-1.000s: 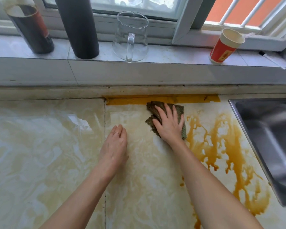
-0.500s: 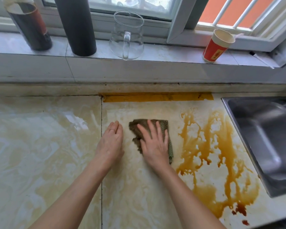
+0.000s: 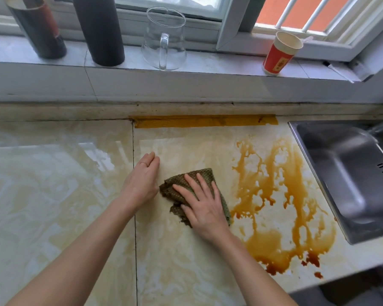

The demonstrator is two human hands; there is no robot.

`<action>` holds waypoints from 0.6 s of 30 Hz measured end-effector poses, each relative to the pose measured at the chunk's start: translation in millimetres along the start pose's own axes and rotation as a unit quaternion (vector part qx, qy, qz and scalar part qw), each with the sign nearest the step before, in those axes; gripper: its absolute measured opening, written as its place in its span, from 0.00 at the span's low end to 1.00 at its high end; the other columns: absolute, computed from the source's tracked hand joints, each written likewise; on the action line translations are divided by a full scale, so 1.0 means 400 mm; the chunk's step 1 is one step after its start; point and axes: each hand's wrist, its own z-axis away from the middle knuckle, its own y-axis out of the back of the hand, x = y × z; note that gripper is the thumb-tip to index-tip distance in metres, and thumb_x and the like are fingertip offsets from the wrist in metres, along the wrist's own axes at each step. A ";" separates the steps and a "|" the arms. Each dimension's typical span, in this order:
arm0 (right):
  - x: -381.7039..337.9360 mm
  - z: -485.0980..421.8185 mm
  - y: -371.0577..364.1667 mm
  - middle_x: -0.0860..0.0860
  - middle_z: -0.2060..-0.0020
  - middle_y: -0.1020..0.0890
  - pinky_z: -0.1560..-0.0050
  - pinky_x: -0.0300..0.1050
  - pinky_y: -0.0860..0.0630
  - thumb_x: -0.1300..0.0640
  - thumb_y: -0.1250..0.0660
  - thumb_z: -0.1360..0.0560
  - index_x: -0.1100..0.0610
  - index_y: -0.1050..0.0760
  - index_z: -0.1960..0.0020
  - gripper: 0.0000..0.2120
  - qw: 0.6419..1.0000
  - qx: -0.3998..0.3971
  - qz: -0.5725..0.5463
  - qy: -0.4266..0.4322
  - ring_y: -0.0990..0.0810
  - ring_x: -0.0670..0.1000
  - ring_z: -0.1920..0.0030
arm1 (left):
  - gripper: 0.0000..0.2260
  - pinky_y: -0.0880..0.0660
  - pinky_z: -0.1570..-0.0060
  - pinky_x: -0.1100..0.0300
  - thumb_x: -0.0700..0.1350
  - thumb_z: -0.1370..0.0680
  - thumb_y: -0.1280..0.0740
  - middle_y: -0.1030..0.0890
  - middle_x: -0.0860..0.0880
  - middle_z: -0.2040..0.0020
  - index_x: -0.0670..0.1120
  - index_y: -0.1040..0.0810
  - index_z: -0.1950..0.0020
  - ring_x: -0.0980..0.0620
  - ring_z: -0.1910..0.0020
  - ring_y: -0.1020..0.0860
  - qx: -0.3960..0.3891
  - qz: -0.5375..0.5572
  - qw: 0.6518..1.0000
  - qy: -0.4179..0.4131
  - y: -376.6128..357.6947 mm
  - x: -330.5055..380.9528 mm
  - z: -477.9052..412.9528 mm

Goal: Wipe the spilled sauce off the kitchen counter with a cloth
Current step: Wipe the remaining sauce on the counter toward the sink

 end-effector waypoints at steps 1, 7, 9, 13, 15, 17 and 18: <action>0.021 0.000 0.005 0.44 0.22 0.46 0.25 0.60 0.58 0.43 0.51 0.21 0.37 0.45 0.24 0.25 1.000 0.002 -0.001 -0.005 0.56 0.49 0.22 | 0.26 0.45 0.27 0.56 0.35 0.22 0.45 0.45 0.46 0.23 0.44 0.45 0.24 0.48 0.24 0.46 0.010 0.007 1.000 -0.002 -0.001 -0.003 0.009; -0.024 0.007 -0.014 0.47 0.22 0.45 0.26 0.62 0.59 0.43 0.53 0.22 0.39 0.43 0.24 0.25 0.990 0.049 0.002 -0.130 0.54 0.53 0.22 | 0.26 0.41 0.29 0.57 0.35 0.22 0.44 0.43 0.47 0.23 0.45 0.42 0.24 0.49 0.25 0.43 0.056 0.039 0.998 0.003 -0.031 0.005 0.115; -0.062 0.040 -0.032 0.48 0.22 0.45 0.26 0.62 0.58 0.44 0.51 0.21 0.39 0.44 0.24 0.25 0.995 0.045 0.013 -0.086 0.53 0.55 0.22 | 0.25 0.41 0.29 0.57 0.35 0.23 0.43 0.42 0.46 0.24 0.43 0.40 0.25 0.49 0.25 0.42 0.053 0.049 0.997 0.007 -0.048 0.016 0.140; -0.013 0.080 -0.019 0.46 0.22 0.43 0.26 0.61 0.55 0.45 0.49 0.21 0.38 0.43 0.24 0.24 1.000 0.023 0.015 0.007 0.52 0.52 0.22 | 0.24 0.41 0.30 0.58 0.35 0.22 0.44 0.40 0.46 0.24 0.43 0.39 0.25 0.48 0.26 0.41 0.065 0.056 0.996 0.015 -0.064 0.035 0.183; 0.007 0.070 -0.011 0.45 0.22 0.44 0.25 0.61 0.55 0.44 0.50 0.21 0.38 0.42 0.25 0.24 0.999 0.037 0.006 -0.036 0.52 0.51 0.22 | 0.26 0.42 0.30 0.59 0.34 0.23 0.44 0.42 0.46 0.24 0.43 0.41 0.25 0.49 0.25 0.42 0.070 0.054 0.996 0.027 -0.061 0.038 0.208; -0.019 0.071 -0.020 0.46 0.22 0.44 0.25 0.62 0.57 0.44 0.52 0.21 0.39 0.42 0.25 0.25 0.994 0.050 0.002 -0.096 0.52 0.52 0.22 | 0.27 0.42 0.30 0.59 0.32 0.24 0.44 0.42 0.47 0.24 0.43 0.41 0.25 0.49 0.25 0.43 0.075 0.057 0.995 0.037 -0.060 0.044 0.237; -0.043 0.078 -0.028 0.47 0.22 0.44 0.26 0.62 0.57 0.44 0.52 0.21 0.39 0.42 0.24 0.25 0.992 0.057 0.004 -0.115 0.52 0.54 0.22 | 0.27 0.41 0.30 0.58 0.32 0.24 0.44 0.42 0.47 0.24 0.43 0.41 0.25 0.49 0.25 0.42 0.075 0.059 0.995 0.040 -0.062 0.050 0.249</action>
